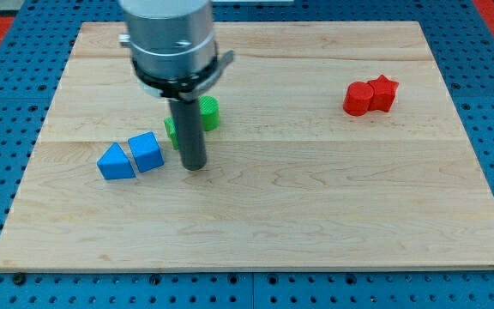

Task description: Slide green circle closer to the green star

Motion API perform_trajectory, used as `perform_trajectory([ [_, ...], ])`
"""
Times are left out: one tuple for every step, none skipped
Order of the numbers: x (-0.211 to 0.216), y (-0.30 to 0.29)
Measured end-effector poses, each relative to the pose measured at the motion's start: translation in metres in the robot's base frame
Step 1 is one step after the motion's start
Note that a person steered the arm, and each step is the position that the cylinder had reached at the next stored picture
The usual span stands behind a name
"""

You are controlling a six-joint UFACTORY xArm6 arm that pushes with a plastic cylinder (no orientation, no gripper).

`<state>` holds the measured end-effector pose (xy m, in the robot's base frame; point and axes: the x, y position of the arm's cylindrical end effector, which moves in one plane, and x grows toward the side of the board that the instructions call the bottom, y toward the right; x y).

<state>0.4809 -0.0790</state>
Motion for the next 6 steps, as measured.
perform_trajectory([
  [-0.031,0.000],
  [-0.067,0.007],
  [-0.059,0.033],
  [-0.052,0.056],
  [-0.084,0.100],
  [-0.115,0.042],
])
